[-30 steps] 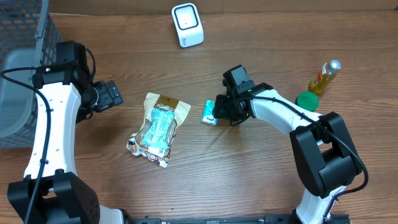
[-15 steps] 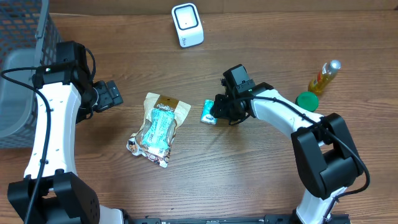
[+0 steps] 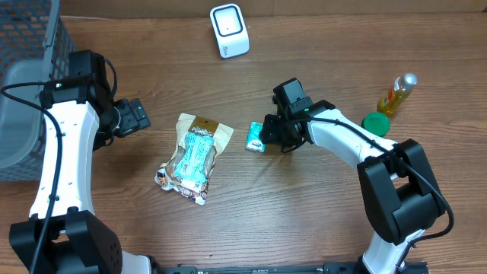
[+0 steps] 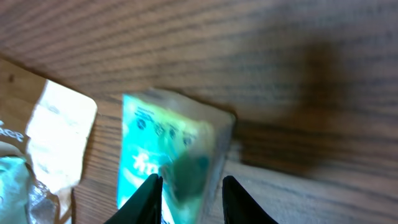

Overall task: Scan the item barcode
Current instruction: 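Lift the teal packet with the right gripper and raise it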

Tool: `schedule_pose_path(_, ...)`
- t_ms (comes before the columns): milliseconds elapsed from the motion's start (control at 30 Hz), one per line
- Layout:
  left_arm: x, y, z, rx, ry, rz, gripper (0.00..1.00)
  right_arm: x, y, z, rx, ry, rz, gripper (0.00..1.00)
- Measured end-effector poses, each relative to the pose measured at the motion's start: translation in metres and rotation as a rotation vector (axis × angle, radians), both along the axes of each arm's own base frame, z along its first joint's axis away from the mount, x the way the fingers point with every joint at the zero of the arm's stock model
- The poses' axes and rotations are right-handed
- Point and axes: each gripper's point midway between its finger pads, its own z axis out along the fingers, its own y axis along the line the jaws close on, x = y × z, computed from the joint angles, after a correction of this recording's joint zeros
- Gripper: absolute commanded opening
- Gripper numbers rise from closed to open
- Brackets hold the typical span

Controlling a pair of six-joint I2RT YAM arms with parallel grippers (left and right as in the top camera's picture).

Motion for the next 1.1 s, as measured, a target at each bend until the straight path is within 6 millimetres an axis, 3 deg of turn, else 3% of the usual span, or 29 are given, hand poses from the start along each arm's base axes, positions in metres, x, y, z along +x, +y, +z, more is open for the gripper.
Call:
schedule_pose_path(233,0.0,0.0,0.0,0.0,0.0,0.0,1.0,0.004,0.002,0.002,0.009,-0.019,-0.003,0.31)
schedule_pose_path(367,0.0,0.0,0.0,0.0,0.0,0.0,0.99,0.004,0.002,0.001,0.009,-0.015,-0.009,0.21)
schedule_pose_path(533,0.0,0.0,0.0,0.0,0.0,0.0,1.0,0.002,0.002,-0.015,0.003,0.027,-0.026,0.2)
schedule_pose_path(733,0.0,0.0,0.0,0.0,0.0,0.0,1.0,0.001,0.002,-0.016,0.01,0.039,-0.043,0.2)
schedule_pose_path(833,0.0,0.0,0.0,0.0,0.0,0.0,1.0,0.001,0.002,-0.016,0.012,0.042,-0.048,0.05)
schedule_pose_path(1100,0.0,0.0,0.0,0.0,0.0,0.0,1.0,-0.007,0.001,-0.008,0.123,0.099,0.036,0.04)
